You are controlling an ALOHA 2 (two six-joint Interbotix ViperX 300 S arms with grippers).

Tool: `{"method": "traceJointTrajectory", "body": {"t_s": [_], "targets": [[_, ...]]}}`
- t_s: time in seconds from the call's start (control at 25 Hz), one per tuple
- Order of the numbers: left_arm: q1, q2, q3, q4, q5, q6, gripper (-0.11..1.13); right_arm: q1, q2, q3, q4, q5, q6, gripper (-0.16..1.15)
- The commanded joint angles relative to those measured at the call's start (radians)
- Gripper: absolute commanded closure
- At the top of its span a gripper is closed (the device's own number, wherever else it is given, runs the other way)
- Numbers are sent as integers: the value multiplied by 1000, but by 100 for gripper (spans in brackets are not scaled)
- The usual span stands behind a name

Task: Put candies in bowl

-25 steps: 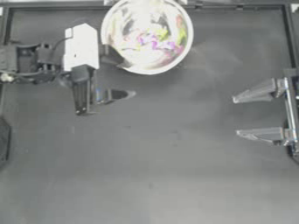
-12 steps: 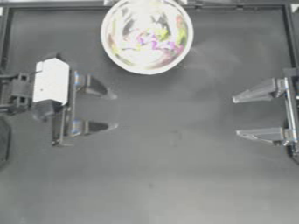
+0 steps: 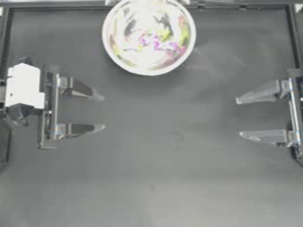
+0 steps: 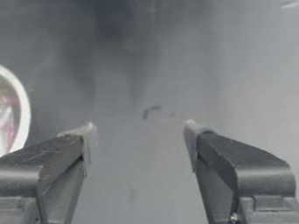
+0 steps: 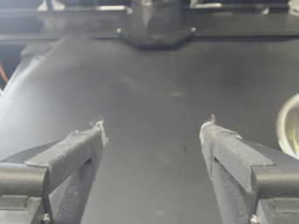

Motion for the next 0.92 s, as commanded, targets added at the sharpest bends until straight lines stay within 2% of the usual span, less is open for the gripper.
{"method": "traceJointTrajectory", "body": {"t_s": [0.04, 0.76, 0.92], "targets": [[-2, -35, 11, -2, -35, 3, 8, 0, 3, -29, -6, -6, 2, 2], [-2, -229, 155, 0, -71, 6, 8, -46, 3, -32, -15, -26, 2, 2], [-2, -264, 170, 2, -67, 8, 8, -51, -32, -23, -17, -26, 2, 2]]}}
